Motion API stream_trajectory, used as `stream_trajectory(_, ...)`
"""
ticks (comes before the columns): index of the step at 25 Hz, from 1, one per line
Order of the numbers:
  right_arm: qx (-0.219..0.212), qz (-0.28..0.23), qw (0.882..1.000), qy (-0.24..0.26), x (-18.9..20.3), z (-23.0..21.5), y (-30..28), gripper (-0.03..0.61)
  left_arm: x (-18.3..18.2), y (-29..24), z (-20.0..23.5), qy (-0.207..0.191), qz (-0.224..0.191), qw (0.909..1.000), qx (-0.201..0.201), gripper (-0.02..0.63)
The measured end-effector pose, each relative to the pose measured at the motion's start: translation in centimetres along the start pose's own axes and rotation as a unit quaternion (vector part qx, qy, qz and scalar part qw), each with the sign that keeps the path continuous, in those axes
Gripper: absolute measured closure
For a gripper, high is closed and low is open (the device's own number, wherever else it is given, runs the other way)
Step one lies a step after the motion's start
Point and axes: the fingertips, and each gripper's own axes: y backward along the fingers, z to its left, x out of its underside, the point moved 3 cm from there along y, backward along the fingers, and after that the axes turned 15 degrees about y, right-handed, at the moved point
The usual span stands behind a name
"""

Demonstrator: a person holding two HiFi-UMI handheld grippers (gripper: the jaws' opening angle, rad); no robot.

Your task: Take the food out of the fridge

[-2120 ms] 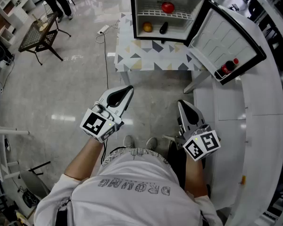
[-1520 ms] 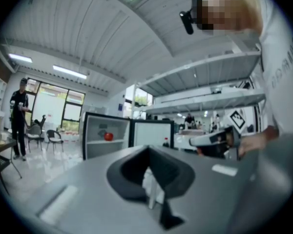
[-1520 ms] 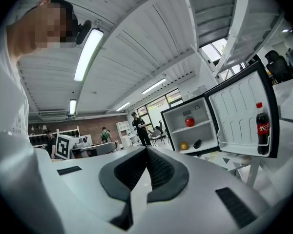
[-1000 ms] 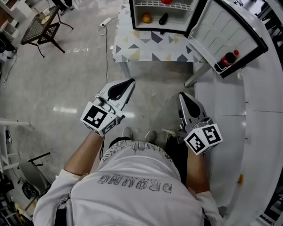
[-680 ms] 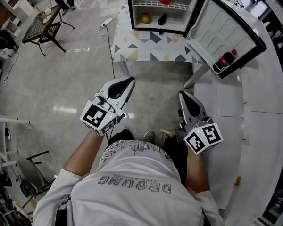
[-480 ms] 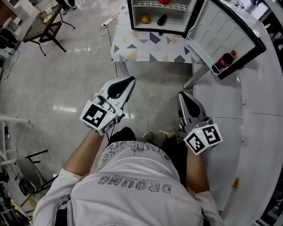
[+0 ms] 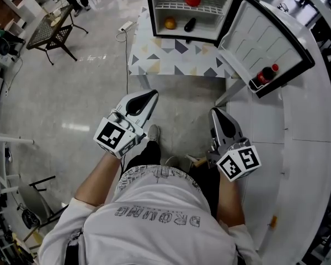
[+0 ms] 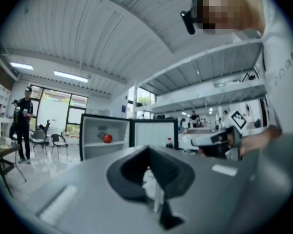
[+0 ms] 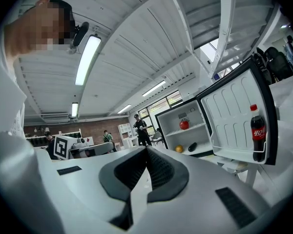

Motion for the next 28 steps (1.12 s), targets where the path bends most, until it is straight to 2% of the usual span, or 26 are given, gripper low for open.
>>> stream_trajectory(8, 0.005, 0.010, 1.000, -0.006, 0.7, -1.5, -4.3, 0.578, -0.1, -1.9, 4.2, 0.008, 0.003, 0.9999, -0.005, 0.607)
stream_trajectory(28, 0.026, 0.059, 0.998, -0.023, 2.6, -4.9, -20.4, 0.578, -0.6, -8.7, 20.2, 0.049, 0.027, 0.9983, 0.014, 0.607)
